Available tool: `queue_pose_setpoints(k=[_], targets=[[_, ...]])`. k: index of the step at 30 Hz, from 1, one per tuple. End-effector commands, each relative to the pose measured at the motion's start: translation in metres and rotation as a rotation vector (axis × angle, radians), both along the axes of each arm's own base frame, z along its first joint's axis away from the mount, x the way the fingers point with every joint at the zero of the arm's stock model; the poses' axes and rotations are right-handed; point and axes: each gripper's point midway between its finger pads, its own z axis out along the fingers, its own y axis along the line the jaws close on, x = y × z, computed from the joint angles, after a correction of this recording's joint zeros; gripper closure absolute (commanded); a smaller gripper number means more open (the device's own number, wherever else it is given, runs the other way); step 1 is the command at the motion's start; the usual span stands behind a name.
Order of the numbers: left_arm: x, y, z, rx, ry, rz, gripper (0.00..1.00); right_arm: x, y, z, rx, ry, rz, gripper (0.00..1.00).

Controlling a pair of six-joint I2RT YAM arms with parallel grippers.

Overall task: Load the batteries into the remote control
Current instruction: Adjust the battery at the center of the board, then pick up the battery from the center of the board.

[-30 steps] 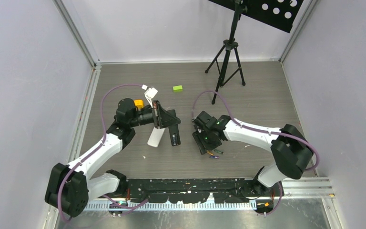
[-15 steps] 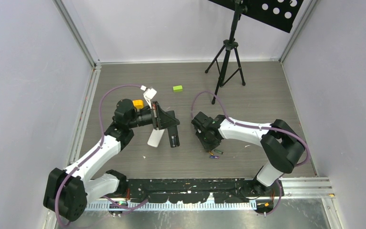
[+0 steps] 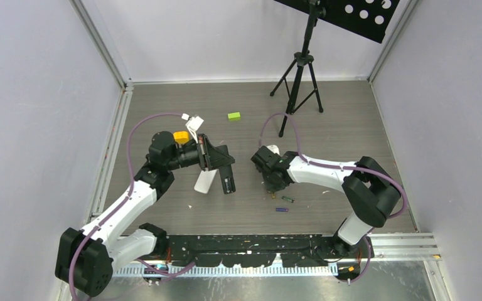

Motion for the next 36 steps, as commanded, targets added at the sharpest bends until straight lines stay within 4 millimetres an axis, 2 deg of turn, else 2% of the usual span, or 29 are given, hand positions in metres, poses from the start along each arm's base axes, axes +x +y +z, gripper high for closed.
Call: queue_pose_setpoints(k=[1, 4, 7, 11, 16, 22, 27, 31, 36], targets=[[0.008, 0.004, 0.024, -0.027, -0.038, 0.058, 1.0, 0.028, 0.006, 0.016, 0.092, -0.149, -0.289, 0.88], [0.014, 0.006, 0.023, -0.017, -0.018, 0.097, 1.0, 0.037, 0.004, 0.013, 0.113, -0.193, -0.415, 0.84], [0.014, 0.006, 0.023, -0.013, -0.005, 0.102, 1.0, 0.045, 0.006, 0.016, 0.135, -0.224, -0.462, 0.73], [0.012, 0.007, 0.024, -0.005, 0.008, 0.105, 1.0, 0.05, 0.009, 0.034, 0.166, -0.261, -0.44, 0.62], [0.014, 0.008, 0.021, 0.011, 0.014, 0.11, 1.0, 0.045, -0.008, 0.055, 0.158, -0.308, -0.407, 0.47], [0.021, 0.006, 0.014, 0.017, 0.023, 0.121, 1.0, 0.017, -0.038, 0.054, 0.081, -0.265, -0.348, 0.45], [0.024, 0.007, 0.011, 0.032, -0.002, 0.131, 1.0, -0.002, -0.053, 0.05, 0.065, -0.233, -0.303, 0.44], [0.026, 0.007, 0.012, 0.036, -0.019, 0.133, 1.0, -0.006, -0.061, 0.05, 0.038, -0.236, -0.301, 0.43], [0.031, 0.009, 0.013, 0.026, -0.042, 0.16, 1.0, -0.005, -0.064, 0.053, 0.048, -0.243, -0.411, 0.44]])
